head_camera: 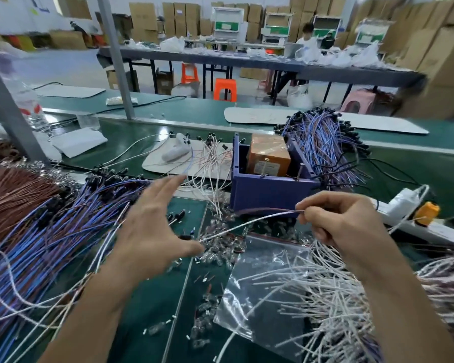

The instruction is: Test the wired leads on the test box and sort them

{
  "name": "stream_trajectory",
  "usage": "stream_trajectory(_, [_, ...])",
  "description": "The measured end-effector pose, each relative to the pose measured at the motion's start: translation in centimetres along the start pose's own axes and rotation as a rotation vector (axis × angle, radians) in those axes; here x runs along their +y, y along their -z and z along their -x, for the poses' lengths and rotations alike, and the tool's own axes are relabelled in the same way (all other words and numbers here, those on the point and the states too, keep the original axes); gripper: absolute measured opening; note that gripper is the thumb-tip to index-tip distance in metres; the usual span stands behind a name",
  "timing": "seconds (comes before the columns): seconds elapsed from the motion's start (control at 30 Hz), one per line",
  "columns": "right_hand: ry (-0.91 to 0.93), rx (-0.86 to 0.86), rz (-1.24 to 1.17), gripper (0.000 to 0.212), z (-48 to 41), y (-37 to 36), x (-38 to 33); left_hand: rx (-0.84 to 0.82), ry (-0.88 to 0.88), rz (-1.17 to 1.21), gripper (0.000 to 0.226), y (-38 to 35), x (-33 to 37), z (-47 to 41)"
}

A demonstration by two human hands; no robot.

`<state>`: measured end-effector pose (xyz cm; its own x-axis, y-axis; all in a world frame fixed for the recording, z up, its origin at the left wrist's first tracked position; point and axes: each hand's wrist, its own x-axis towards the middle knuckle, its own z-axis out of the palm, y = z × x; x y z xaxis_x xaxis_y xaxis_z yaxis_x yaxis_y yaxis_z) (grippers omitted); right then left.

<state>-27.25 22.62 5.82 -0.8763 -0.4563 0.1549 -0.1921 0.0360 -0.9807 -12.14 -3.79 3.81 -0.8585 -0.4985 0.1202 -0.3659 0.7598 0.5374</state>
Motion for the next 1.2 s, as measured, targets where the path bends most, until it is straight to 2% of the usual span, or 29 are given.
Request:
stream_trajectory(0.07, [0.001, -0.027, -0.038, 0.017, 0.6, 0.0, 0.6, -0.120, -0.202, 0.193, 0.120, -1.8, 3.1, 0.9])
stream_trajectory(0.13, [-0.009, -0.029, -0.123, 0.019, 0.8, -0.2, 1.2, -0.112, -0.301, 0.216, 0.094, -4.5, 5.4, 1.4])
stream_trajectory(0.2, [-0.054, 0.006, -0.356, 0.024, 1.0, -0.3, 1.3, -0.001, -0.284, 0.265, 0.058, -6.1, 6.8, 1.3])
stream_trajectory(0.27, [-0.125, 0.049, -0.645, 0.015, 1.1, -0.6, 1.4, 0.021, -0.232, 0.399, 0.026, -6.9, 7.6, 1.1])
stream_trajectory(0.33, [-0.136, 0.040, -0.712, 0.003, 1.3, -1.3, 1.5, -0.006, -0.257, 0.388, 0.012, -7.0, 8.5, 0.9])
stream_trajectory(0.47, [0.005, -0.004, -0.241, 0.010, 1.7, -3.8, 1.8, -0.007, -0.284, 0.200, 0.019, -7.4, 10.2, 0.1])
stream_trajectory(0.53, [0.040, 0.042, -0.186, 0.025, 1.6, -4.1, 2.1, -0.006, -0.279, 0.233, 0.021, -7.8, 10.1, -0.1])
stream_trajectory(0.67, [-0.005, 0.267, -0.263, 0.045, 1.3, -2.1, 2.1, 0.040, -0.301, 0.375, 0.013, -8.5, 8.8, 0.1])
stream_trajectory(0.77, [-0.078, 0.368, -0.315, 0.047, 1.1, -1.1, 2.1, 0.007, -0.312, 0.470, 0.013, -8.3, 8.2, -0.6])
stream_trajectory(0.83, [-0.103, 0.426, -0.365, 0.043, 0.9, -0.8, 2.1, 0.001, -0.300, 0.527, 0.024, -8.2, 7.7, -0.9])
stream_trajectory(0.97, [-0.195, 0.402, -0.766, 0.036, 0.8, -0.6, 2.1, 0.006, -0.231, 0.603, 0.025, -8.8, 6.8, -0.8])
stream_trajectory(1.03, [-0.198, 0.372, -0.802, 0.038, 0.8, -0.7, 2.4, 0.003, -0.226, 0.606, 0.020, -9.4, 6.7, -0.7])
stream_trajectory(1.1, [-0.129, 0.327, -0.594, 0.038, 0.8, -0.7, 3.1, 0.022, -0.263, 0.554, 0.016, -9.8, 6.8, -0.5])
stream_trajectory(1.2, [0.020, 0.143, -0.014, 0.026, 0.9, -1.0, 3.7, 0.068, -0.308, 0.492, 0.016, -10.1, 7.0, -0.1])
